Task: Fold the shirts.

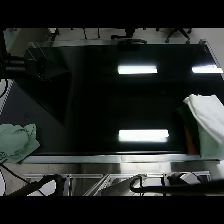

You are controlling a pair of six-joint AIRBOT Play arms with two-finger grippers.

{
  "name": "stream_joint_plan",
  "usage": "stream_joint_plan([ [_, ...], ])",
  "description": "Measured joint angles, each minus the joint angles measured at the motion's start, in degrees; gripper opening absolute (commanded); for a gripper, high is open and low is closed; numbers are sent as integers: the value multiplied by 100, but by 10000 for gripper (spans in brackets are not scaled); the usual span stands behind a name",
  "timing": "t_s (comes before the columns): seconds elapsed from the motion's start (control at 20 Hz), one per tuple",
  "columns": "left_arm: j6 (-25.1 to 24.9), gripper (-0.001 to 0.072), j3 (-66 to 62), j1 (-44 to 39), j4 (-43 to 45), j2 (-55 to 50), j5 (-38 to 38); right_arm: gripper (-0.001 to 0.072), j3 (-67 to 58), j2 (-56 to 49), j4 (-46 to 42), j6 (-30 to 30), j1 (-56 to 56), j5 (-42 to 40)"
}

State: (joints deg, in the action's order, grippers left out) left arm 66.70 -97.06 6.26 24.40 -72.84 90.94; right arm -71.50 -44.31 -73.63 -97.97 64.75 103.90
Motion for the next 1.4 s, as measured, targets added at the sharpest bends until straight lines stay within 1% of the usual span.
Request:
stream_joint_plan([
  [0.2,-149,15,0,0,0,0,0,517,323,109,-376,-9,0,-57],
  [0.25,-181,15,0,0,2,0,-9,437,293,103,-345,-15,0,-140],
  [0.3,-190,15,0,0,0,0,-48,271,223,79,-186,-15,2,-247],
  [0.4,-212,15,0,2,0,0,-151,70,81,26,452,-17,0,-533],
  [0.45,-229,14,0,9,0,0,-205,16,37,4,876,-17,-26,-686],
  [0.55,-275,13,0,24,0,0,-319,15,-22,-11,1731,-13,-284,-1071],
  [0.6,-299,13,0,22,0,0,-345,15,-37,9,2015,37,-551,-1303],
  [0.75,-341,12,179,-57,9,122,-293,15,-20,201,2323,341,-1703,-1982],
  [0.9,-363,12,1154,-271,378,664,-468,15,352,597,2057,562,-3314,-2559],
  [1.0,-361,13,2223,-466,800,1200,-734,16,837,929,1714,636,-4465,-2905],
  [1.15,-358,13,3840,-682,1202,1950,-1248,16,1587,1300,1355,680,-5921,-3482],
  [1.25,-356,14,4631,-758,1316,2339,-1504,16,1921,1405,1239,702,-6605,-3790],
  [1.4,-334,14,5331,-807,1408,2756,-1733,16,2159,1419,1169,715,-7195,-4015],
])
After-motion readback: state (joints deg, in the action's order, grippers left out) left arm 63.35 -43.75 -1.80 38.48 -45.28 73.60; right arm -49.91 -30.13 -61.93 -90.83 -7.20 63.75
